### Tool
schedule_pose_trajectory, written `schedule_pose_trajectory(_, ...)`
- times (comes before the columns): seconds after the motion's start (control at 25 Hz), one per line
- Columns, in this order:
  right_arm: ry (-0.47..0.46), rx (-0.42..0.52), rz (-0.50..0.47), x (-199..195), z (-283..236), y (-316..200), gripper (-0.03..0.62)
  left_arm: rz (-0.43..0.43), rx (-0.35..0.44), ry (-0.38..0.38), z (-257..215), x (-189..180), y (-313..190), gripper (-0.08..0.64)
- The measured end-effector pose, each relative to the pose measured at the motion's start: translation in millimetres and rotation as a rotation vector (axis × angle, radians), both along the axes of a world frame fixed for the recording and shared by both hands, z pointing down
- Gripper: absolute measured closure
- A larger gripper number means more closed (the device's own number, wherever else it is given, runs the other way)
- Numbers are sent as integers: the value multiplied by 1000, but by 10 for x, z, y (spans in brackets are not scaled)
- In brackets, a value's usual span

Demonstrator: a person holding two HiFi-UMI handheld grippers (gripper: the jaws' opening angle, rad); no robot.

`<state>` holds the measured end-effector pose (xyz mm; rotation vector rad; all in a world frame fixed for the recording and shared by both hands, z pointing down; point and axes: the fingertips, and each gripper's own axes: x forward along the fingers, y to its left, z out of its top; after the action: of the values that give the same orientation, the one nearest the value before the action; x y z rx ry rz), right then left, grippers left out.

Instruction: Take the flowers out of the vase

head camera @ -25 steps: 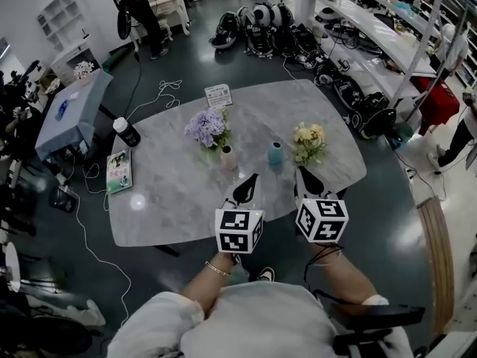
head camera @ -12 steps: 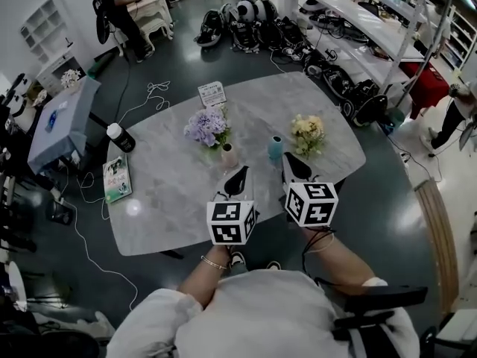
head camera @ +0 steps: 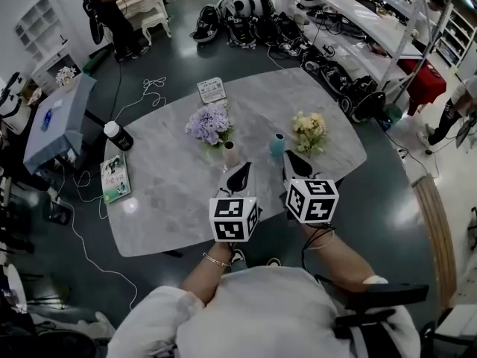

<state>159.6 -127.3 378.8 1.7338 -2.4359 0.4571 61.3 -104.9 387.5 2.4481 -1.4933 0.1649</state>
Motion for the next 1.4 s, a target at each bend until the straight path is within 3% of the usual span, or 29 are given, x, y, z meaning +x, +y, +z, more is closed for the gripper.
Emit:
schedule_pose_trajectory(0.52,-6,-22,-13,-130,74,41,580,-24,0,-33,50,-136,91,552)
schedule_pose_trajectory(0.68,-2,-28,-16,-159,100,48,580,-25,-2,7,57,-169,111,552)
schedule_pose_trajectory(1.4,4,-88,-35,-298,361,16,580,-108,-36,-13,334,-508,102,551)
